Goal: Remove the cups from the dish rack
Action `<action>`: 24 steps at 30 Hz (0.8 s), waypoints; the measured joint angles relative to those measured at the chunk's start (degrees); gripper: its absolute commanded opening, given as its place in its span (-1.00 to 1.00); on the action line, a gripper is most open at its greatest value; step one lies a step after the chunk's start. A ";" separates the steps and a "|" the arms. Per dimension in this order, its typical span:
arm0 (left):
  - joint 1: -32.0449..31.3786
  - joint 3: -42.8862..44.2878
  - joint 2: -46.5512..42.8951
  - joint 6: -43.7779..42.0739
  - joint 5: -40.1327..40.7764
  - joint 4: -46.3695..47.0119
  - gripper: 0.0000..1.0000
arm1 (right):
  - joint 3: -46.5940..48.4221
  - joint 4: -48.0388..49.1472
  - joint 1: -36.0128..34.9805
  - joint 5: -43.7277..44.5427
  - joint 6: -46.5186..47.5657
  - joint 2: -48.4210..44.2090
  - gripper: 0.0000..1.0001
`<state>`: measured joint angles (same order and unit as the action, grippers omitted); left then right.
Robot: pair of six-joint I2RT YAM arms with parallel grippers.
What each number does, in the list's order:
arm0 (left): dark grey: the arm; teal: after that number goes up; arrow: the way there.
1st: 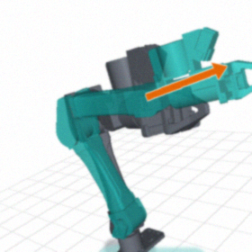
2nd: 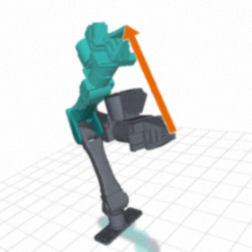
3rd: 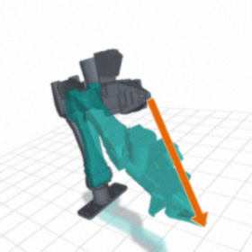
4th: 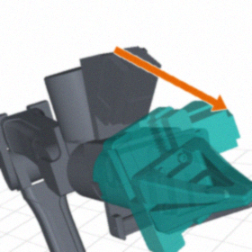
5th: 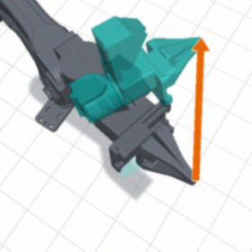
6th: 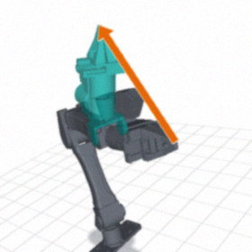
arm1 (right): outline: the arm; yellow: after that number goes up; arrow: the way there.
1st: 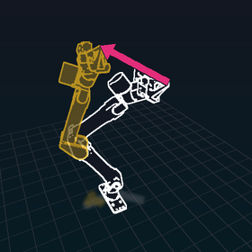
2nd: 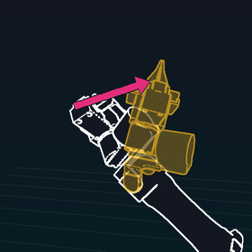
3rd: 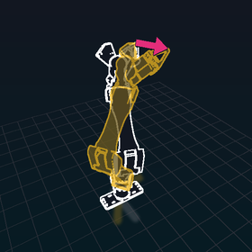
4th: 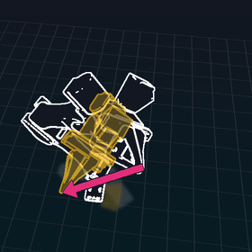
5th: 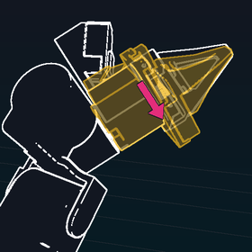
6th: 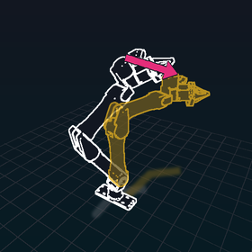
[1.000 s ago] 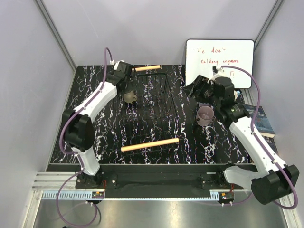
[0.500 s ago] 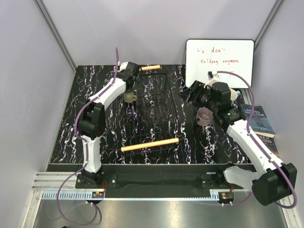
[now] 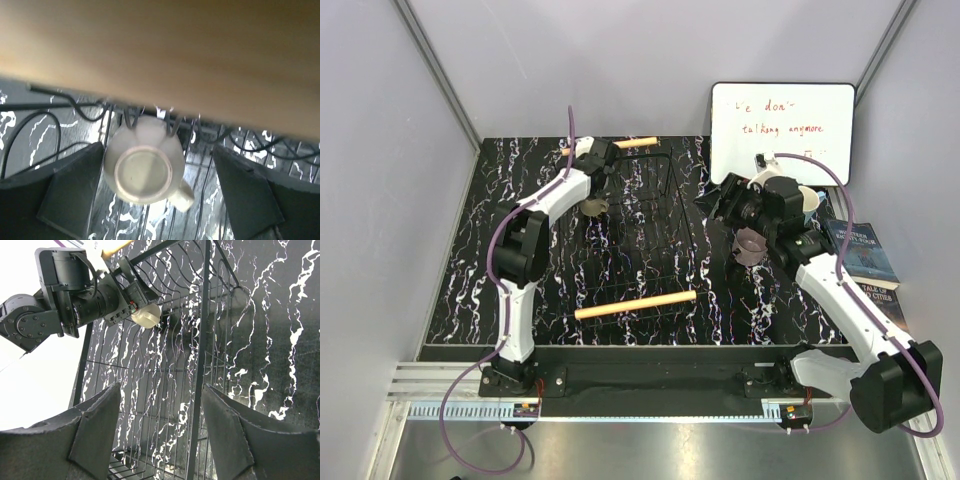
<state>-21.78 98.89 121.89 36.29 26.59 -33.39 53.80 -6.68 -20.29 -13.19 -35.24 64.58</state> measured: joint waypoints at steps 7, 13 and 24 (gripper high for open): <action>0.07 -1.84 -0.07 -0.11 0.92 3.41 0.45 | -1.16 0.04 -0.02 0.00 -0.50 0.42 0.43; -0.09 -4.81 -1.20 0.83 0.20 7.82 -0.16 | -1.33 0.09 -0.02 0.02 -0.61 0.85 0.43; 0.00 -8.59 -3.89 1.07 -0.46 8.92 0.78 | -1.33 0.44 -0.02 0.02 -0.81 1.07 0.43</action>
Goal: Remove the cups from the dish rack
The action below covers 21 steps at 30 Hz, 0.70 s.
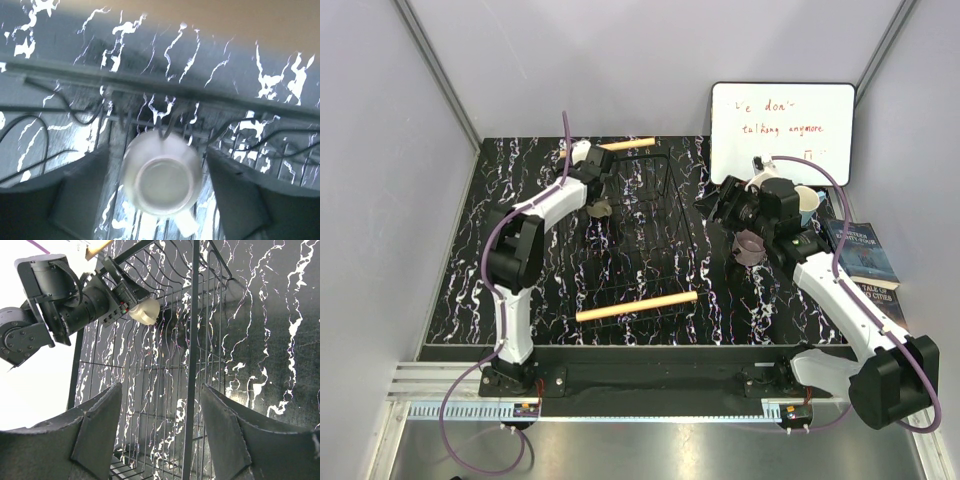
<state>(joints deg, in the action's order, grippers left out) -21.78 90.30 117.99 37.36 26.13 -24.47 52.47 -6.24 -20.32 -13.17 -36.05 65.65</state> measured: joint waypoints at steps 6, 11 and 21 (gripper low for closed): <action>-0.02 -1.03 -1.55 0.20 -0.33 -2.08 0.82 | 0.00 0.02 -0.02 0.00 -0.07 0.00 0.42; -0.31 -1.27 -1.79 0.28 -0.42 -2.82 0.76 | -0.04 0.02 -0.07 0.00 -0.09 0.00 0.42; -0.90 -1.86 -1.79 1.66 -0.76 -1.73 -0.38 | -0.63 0.04 -0.15 0.02 -0.09 -0.15 0.42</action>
<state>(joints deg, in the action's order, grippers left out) -22.68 88.44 116.20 39.03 25.36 -26.20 51.83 -6.20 -20.47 -13.15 -36.14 65.49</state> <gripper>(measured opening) 0.592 0.711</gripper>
